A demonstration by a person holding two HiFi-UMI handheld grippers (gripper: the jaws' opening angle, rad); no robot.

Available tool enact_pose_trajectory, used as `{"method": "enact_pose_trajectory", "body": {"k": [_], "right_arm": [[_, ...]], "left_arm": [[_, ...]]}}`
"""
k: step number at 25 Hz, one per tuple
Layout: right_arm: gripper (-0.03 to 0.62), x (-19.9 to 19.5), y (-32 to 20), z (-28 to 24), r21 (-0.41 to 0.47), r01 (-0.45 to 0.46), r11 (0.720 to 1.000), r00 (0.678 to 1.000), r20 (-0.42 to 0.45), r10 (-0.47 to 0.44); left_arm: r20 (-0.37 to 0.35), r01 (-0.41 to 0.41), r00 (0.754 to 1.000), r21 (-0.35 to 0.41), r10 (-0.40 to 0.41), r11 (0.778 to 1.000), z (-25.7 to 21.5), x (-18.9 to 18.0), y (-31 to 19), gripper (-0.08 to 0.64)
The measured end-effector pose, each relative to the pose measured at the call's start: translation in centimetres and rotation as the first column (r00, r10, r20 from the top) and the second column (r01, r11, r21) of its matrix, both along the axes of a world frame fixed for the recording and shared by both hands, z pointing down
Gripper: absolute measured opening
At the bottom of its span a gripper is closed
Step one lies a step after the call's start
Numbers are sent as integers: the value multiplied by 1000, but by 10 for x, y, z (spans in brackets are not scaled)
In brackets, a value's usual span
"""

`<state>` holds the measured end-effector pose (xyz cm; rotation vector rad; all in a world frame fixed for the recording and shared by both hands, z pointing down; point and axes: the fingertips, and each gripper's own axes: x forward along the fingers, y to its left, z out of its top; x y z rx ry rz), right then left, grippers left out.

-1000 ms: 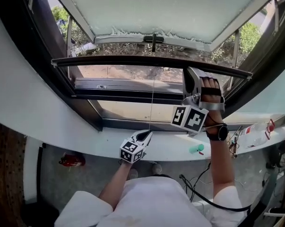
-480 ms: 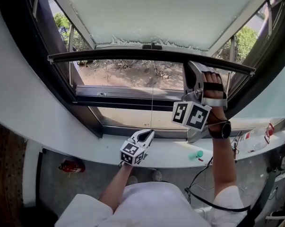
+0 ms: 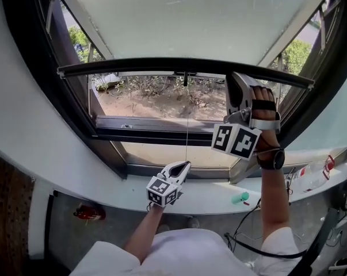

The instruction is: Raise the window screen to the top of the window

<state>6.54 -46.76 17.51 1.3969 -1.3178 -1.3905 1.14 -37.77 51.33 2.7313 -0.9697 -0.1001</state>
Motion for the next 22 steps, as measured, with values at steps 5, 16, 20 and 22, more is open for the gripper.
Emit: {"method": "enact_pose_trajectory", "body": {"k": [5,16,20,22], "right_arm": [[25,-1,0,-28,44,-8,999,1000,3,8],[25,-1,-1,-77,121,8,993,1000,-6,-7],[25,-2,-1,-88,137,10,990,1000,-11,-8],[26,-2,-1,-93,142,13,990,1000,-14,-11]], "left_arm": [[-26,2,1000,40,-1,999,-28,-3,-6,-2],[-44,34,999,112,-29,993,-74,-6,-21,-2],[-43,42,998,133,-36,990,-84,-7,-23,-2],[-45,45,998,145,-39,988,-89,-8,-24,-2]]}}
